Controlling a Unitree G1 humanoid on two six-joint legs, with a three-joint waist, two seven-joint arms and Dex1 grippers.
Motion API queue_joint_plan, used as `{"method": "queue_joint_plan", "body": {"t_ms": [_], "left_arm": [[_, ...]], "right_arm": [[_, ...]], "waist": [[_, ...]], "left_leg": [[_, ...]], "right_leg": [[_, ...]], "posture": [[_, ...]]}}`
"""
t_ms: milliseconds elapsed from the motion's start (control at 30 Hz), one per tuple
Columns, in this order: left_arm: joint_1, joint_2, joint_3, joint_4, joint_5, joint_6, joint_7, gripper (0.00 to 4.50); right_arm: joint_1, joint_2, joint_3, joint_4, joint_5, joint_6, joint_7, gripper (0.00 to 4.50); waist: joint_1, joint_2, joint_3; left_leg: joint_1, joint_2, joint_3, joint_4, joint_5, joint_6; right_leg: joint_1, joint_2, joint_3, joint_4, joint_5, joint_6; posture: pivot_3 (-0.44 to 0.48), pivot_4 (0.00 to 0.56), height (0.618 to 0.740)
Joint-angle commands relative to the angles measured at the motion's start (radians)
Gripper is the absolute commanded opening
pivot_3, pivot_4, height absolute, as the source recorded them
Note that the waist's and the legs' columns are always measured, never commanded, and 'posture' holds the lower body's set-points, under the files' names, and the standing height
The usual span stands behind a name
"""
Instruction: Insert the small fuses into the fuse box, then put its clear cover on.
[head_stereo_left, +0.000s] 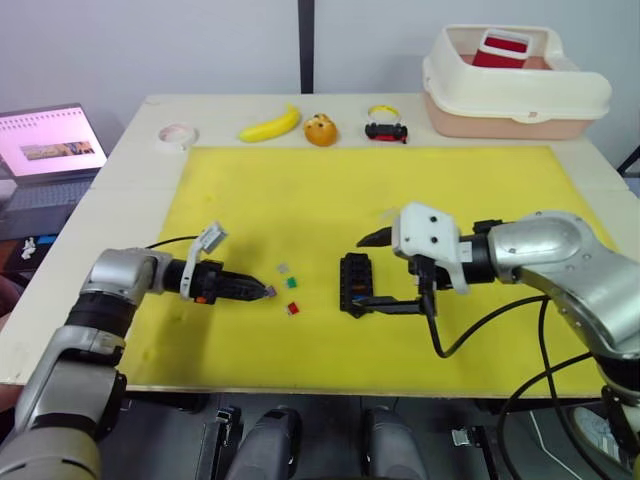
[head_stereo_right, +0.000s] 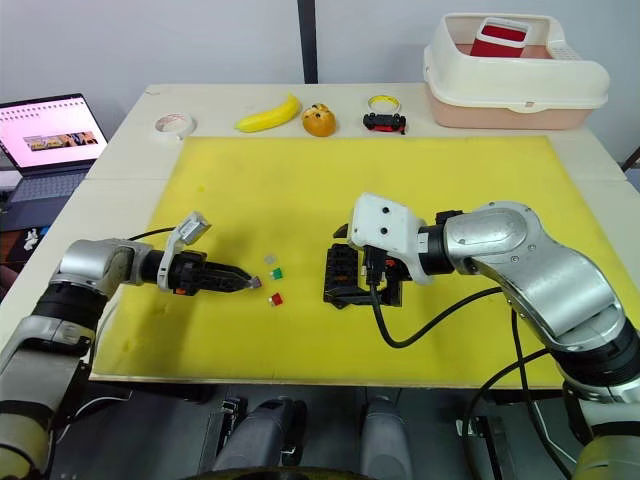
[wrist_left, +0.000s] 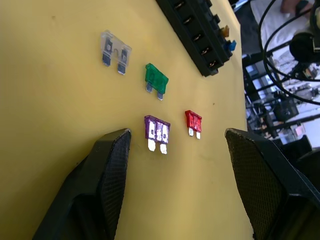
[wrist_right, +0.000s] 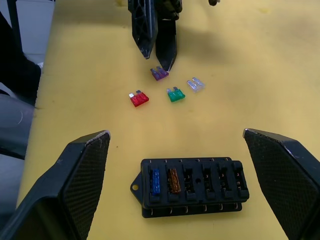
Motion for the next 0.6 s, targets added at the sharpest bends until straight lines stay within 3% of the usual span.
{"method": "queue_joint_plan", "body": {"t_ms": [33, 400, 600], "left_arm": [[0.005, -0.034, -0.043, -0.01, 0.018, -0.011, -0.012, 3.19], [0.005, -0.067, -0.037, 0.026, 0.047, -0.04, -0.007, 3.19], [0.009, -0.076, -0.022, 0.075, 0.066, -0.058, 0.006, 0.37]], "right_arm": [[-0.004, 0.001, -0.016, -0.026, 0.004, -0.006, -0.011, 4.5], [0.01, -0.007, -0.015, -0.033, 0.0, -0.006, -0.02, 4.5], [0.012, -0.006, -0.008, -0.03, -0.007, -0.012, -0.024, 4.5]], "waist": [[0.003, 0.0, 0.0], [0.016, 0.0, 0.0], [0.012, 0.0, 0.0]], "left_leg": [[0.0, 0.0, 0.0, 0.0, 0.0, 0.0], [0.0, 0.0, 0.0, 0.001, 0.0, 0.0], [0.0, 0.0, 0.0, 0.001, 0.0, 0.0]], "right_leg": [[0.0, 0.0, 0.0, 0.0, 0.0, 0.0], [0.001, 0.0, 0.0, 0.0, 0.0, 0.0], [0.0, 0.0, 0.0, 0.0, 0.0, 0.0]], "posture": [[0.0, 0.15, 0.74], [0.0, 0.15, 0.74], [0.0, 0.15, 0.74]]}}
